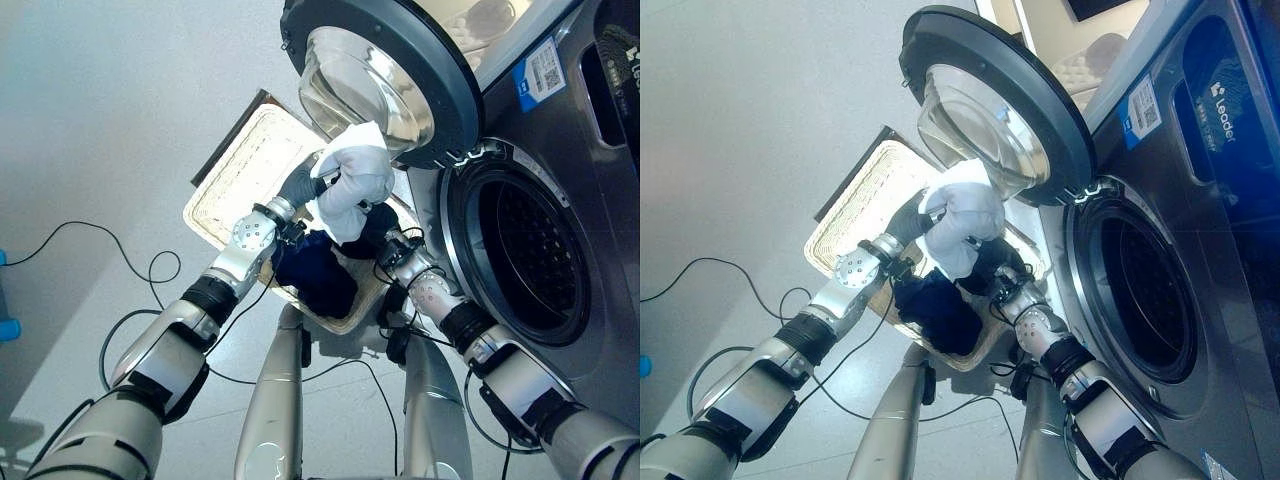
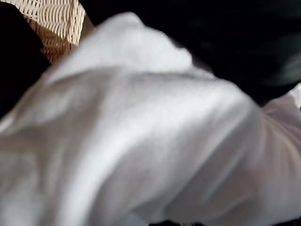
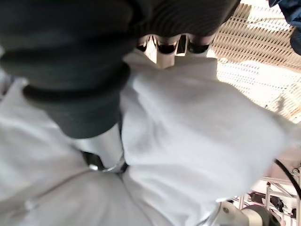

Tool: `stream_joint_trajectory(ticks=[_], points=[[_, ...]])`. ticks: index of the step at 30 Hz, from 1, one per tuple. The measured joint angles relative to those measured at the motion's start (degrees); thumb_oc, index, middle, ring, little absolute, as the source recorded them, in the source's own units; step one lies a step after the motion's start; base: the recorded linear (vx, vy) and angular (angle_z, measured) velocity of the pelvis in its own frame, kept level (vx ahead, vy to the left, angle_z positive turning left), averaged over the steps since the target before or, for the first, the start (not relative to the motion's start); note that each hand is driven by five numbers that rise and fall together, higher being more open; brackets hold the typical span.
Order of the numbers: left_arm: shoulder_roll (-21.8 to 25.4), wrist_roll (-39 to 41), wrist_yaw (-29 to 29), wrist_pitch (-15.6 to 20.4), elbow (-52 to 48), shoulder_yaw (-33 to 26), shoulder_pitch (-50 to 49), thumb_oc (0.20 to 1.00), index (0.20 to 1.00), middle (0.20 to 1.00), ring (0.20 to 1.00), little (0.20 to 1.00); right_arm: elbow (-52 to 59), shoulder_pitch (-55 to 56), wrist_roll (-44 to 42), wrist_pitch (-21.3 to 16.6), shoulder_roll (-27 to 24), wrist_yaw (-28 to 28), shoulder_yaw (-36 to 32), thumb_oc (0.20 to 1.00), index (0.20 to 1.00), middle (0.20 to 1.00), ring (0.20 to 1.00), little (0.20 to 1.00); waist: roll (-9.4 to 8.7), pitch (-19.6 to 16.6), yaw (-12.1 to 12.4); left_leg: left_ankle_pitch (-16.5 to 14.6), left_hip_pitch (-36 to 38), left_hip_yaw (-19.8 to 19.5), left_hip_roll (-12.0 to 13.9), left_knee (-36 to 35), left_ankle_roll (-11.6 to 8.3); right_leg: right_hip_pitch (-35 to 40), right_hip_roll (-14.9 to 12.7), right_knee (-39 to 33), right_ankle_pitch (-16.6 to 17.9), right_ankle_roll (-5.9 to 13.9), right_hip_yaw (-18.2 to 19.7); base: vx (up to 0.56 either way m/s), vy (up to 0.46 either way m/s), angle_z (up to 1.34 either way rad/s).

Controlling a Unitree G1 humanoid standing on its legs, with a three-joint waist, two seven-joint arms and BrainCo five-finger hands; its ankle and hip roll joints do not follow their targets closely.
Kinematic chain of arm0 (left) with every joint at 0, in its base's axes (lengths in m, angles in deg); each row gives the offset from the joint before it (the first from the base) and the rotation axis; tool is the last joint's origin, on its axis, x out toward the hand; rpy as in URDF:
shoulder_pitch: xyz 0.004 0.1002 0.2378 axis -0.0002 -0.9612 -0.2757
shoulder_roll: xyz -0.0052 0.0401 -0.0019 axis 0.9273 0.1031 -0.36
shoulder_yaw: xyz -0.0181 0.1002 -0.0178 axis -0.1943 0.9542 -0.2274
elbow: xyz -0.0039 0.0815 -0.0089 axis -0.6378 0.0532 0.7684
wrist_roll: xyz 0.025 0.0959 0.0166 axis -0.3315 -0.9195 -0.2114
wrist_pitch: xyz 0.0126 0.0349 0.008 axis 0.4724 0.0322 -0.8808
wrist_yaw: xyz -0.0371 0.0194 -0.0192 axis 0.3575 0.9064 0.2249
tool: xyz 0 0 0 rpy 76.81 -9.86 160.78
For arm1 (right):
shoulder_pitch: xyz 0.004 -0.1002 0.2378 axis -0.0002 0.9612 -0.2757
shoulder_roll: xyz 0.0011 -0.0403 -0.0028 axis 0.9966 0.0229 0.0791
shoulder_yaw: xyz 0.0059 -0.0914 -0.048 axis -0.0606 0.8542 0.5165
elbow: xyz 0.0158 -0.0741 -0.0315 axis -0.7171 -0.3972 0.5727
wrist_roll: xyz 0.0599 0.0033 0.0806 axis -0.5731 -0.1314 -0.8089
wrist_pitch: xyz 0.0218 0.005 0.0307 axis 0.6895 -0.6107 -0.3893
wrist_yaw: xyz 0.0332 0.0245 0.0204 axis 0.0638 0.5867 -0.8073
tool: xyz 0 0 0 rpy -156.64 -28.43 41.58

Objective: Put the clothes into the washing machine.

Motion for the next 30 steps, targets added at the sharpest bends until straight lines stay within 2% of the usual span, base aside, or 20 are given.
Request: stream_joint_trajectory(ticks=[1, 6, 11, 15, 19, 20, 22, 26, 30], points=[[-0.04, -0.42, 0.03, -0.06, 0.07, 0.00, 0.12, 1.000, 1.000, 1.000, 1.000, 1.000, -0.09, 0.00, -0.01, -0.26, 0.14, -0.21, -0.02, 0.200, 0.200, 0.200, 0.200, 0.200, 0.00, 0.00, 0.00, 0.00, -0.01, 0.06, 0.00, 0.00, 0.00, -0.04, 0.00, -0.01, 0.00, 0.00, 0.03, 0.00, 0.005, -0.03], [0.20, -2.12, 0.50, -1.20, 0.12, 1.51, 0.02, 1.000, 1.000, 1.000, 1.000, 1.000, -1.67, 0.26, -1.40, -1.55, 0.23, -0.90, -0.18, 0.200, 0.200, 0.200, 0.200, 0.200, 0.00, 0.00, -0.07, -0.08, -0.25, 0.52, 0.04, -0.09, 0.01, -0.63, 0.17, -0.28, 0.14, 0.03, 0.53, 0.00, 0.018, -0.06], [-1.53, -5.09, 3.32, -1.63, 1.26, 2.08, -1.03, 1.000, 1.000, 1.000, 1.000, 1.000, -3.54, 1.22, -6.18, -2.95, 1.21, 0.24, -0.40, 0.200, 0.200, 0.200, 0.200, 0.200, 0.05, -0.01, -0.71, -0.37, -0.25, 1.87, 0.43, -0.17, 0.16, -1.01, 1.10, -2.02, 1.70, -0.02, 2.04, -0.01, 0.034, -0.17], [-4.15, -9.83, 8.03, -1.87, 4.11, 2.04, -2.24, 1.000, 1.000, 1.000, 1.000, 1.000, -4.36, 3.02, -10.35, -7.12, 3.47, 0.38, -3.20, 0.200, 0.200, 0.200, 0.200, 0.200, 0.06, -0.01, -1.99, -0.79, 0.04, 4.11, 0.74, -0.18, 0.60, -1.03, 1.98, -4.27, 3.52, 0.25, 4.04, -0.02, 0.054, -0.22], [-4.57, -13.44, 11.95, -2.09, 5.86, 1.94, -4.79, 1.000, 1.000, 1.000, 1.000, 1.000, -5.76, 3.52, -13.39, -10.43, 4.55, 1.67, -7.01, 0.200, 0.200, 0.200, 0.200, 0.200, 0.05, -0.01, -2.93, -1.14, 0.77, 5.99, 1.11, -0.27, 0.83, -0.64, 2.84, -6.33, 4.97, 0.56, 5.76, -0.02, 0.067, -0.28], [-4.82, -15.85, 13.72, -2.22, 7.17, 1.93, -6.48, 1.000, 1.000, 1.000, 1.000, 1.000, -5.88, 3.86, -13.78, -12.29, 4.57, 1.97, -9.01, 0.200, 0.200, 0.200, 0.200, 0.200, 0.06, -0.01, -3.59, -1.28, 1.00, 7.08, 1.23, -0.28, 0.97, -0.62, 3.20, -7.53, 5.82, 0.58, 6.71, -0.02, 0.113, -0.34], [-5.01, -18.45, 14.99, -2.26, 8.30, 2.02, -8.34, 1.000, 1.000, 1.000, 1.000, 1.000, -6.49, 4.17, -15.62, -13.62, 4.88, 2.14, -11.44, 0.200, 0.200, 0.200, 0.200, 0.200, 0.06, -0.01, -5.24, -1.37, 1.09, 8.14, 1.26, -0.32, 1.15, -0.58, 3.54, -8.91, 6.80, 0.94, 7.81, -0.02, 0.106, -0.28], [-5.88, -22.15, 17.17, -2.19, 8.24, 2.04, -8.73, 1.000, 1.000, 1.000, 1.000, 1.000, -9.65, 5.33, -17.57, -14.06, 5.03, 2.98, -13.08, 0.200, 0.200, 0.200, 0.200, 0.200, 0.13, -0.05, -6.38, -1.45, 1.77, 10.27, 1.40, -0.91, 1.40, -0.21, 4.19, -11.63, 8.64, 1.33, 9.82, 0.00, 0.097, -0.24], [-6.76, -22.25, 19.30, -2.10, 8.04, 1.99, -7.40, 1.000, 1.000, 1.000, 1.000, 1.000, -12.01, 7.61, -18.02, -13.91, 5.72, 4.68, -13.07, 0.200, 0.200, 0.200, 0.200, 0.200, 0.22, -0.10, -6.54, -1.50, 2.57, 12.03, 1.59, -1.44, 1.46, 0.32, 4.77, -13.91, 10.23, 1.39, 11.29, 0.00, 0.058, -0.21]])
